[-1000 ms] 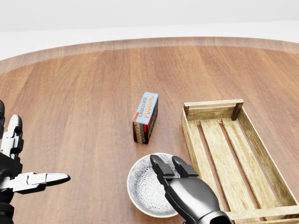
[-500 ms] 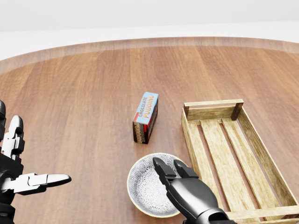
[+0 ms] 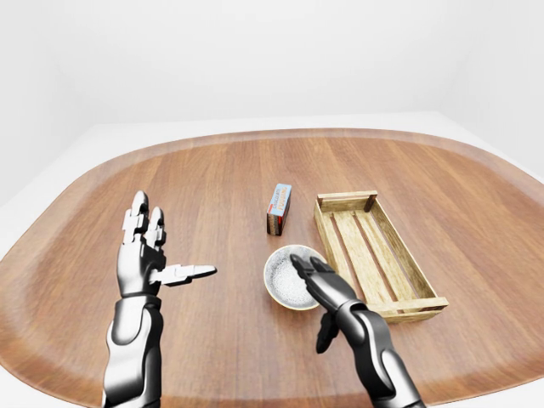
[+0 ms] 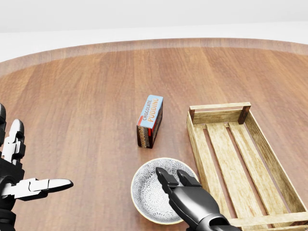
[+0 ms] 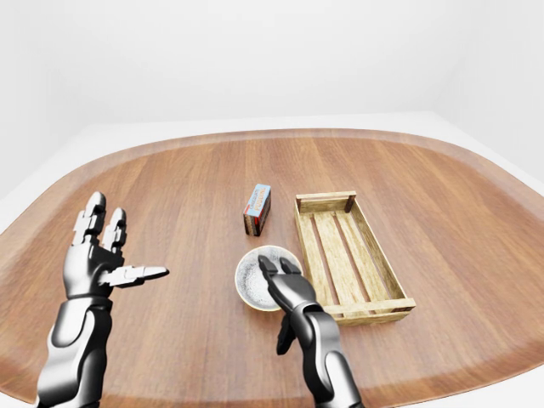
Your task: Pick up the bowl on the left and put it in the tray.
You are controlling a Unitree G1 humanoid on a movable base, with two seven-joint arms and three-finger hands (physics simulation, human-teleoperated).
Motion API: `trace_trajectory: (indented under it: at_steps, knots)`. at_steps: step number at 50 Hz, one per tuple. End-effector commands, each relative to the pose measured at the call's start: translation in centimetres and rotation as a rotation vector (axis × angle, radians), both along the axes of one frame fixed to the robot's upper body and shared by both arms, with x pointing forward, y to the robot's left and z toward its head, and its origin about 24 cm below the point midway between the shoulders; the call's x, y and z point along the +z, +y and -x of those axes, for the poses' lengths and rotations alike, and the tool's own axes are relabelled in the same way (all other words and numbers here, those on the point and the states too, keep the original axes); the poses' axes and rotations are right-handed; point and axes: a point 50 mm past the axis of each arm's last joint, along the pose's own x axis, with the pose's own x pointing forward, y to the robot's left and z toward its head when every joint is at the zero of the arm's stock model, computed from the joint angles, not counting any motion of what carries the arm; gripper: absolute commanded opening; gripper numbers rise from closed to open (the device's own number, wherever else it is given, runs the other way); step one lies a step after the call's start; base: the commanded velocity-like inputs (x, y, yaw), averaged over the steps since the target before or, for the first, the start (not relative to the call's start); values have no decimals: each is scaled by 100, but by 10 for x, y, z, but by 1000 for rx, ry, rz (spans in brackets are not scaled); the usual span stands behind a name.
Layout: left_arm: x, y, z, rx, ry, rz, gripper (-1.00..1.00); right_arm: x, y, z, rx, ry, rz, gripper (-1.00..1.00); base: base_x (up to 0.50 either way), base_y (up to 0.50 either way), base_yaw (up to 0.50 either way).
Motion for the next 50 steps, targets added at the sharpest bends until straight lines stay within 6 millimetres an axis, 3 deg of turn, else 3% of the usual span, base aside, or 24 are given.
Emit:
trace_trajectory:
  at_steps: [1,16,39,50]
  knots:
    - [-11,-8,-5,-2,31,0,100,-21,5,0,4,79,-5,100,0,0,0]
    - [-11,-8,-3,-1,33,-1,100,-40,3,0,-17,127,2,100,0,0,0]
    - [-12,-8,-2,-2,37,3,100,-38,2,-6,18,158,82,100,0,0,0]
    - [-15,-9,-4,-7,41,4,100,-32,5,-21,36,151,110,100,0,0,0]
